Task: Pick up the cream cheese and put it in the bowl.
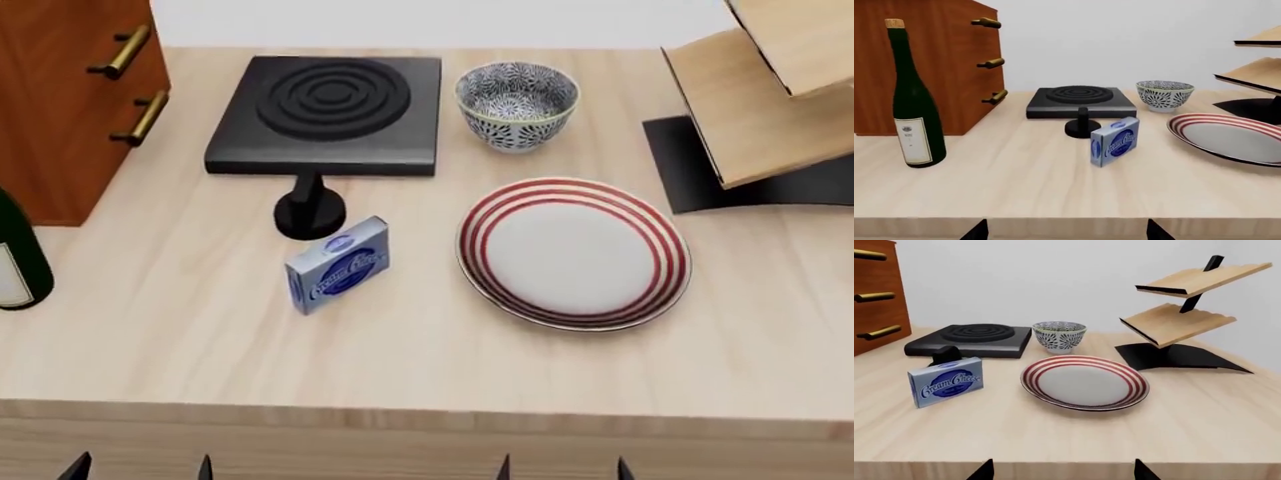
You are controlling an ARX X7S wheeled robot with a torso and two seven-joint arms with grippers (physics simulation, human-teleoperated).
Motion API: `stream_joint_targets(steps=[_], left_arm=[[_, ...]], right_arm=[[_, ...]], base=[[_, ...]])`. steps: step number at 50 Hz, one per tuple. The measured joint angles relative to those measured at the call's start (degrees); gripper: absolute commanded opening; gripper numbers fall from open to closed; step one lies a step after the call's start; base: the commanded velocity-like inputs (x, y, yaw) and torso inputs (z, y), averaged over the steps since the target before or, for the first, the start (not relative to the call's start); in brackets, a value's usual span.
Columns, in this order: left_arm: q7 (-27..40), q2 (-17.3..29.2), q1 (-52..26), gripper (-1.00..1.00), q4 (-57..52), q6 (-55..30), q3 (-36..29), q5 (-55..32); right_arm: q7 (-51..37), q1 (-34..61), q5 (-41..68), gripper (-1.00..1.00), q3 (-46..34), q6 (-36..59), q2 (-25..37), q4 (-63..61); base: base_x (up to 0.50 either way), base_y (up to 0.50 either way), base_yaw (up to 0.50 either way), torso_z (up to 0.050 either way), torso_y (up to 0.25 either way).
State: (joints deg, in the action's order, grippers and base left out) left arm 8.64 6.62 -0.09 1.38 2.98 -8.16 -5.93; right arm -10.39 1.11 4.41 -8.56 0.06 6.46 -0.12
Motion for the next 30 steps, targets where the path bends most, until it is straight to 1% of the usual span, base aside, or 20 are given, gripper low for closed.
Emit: stream_joint_targets(steps=[22, 27, 30], left_arm=[[1.1, 0.9, 0.0, 1.00, 0.0, 0.3, -1.3, -0.9], [1.7, 1.4, 0.1, 1.00, -2.8, -2.2, -1.3, -1.4], [1.8, 1.5, 0.1, 1.00, -2.4, -1.7, -1.5, -1.4]], right_arm=[[-1.4, 0.0, 1.2, 1.00, -0.8, -0.1, 1.0, 0.0], [-1.7, 0.0, 1.3, 1.00, -1.1, -0.2, 1.2, 0.1], [-1.8, 0.1, 1.3, 1.00, -1.2, -0.3, 1.3, 0.2]], base=[[0.17, -0.10, 0.00, 0.000, 0.000], [0.17, -0.11, 0.00, 0.000, 0.000], [0.17, -0.10, 0.00, 0.000, 0.000]])
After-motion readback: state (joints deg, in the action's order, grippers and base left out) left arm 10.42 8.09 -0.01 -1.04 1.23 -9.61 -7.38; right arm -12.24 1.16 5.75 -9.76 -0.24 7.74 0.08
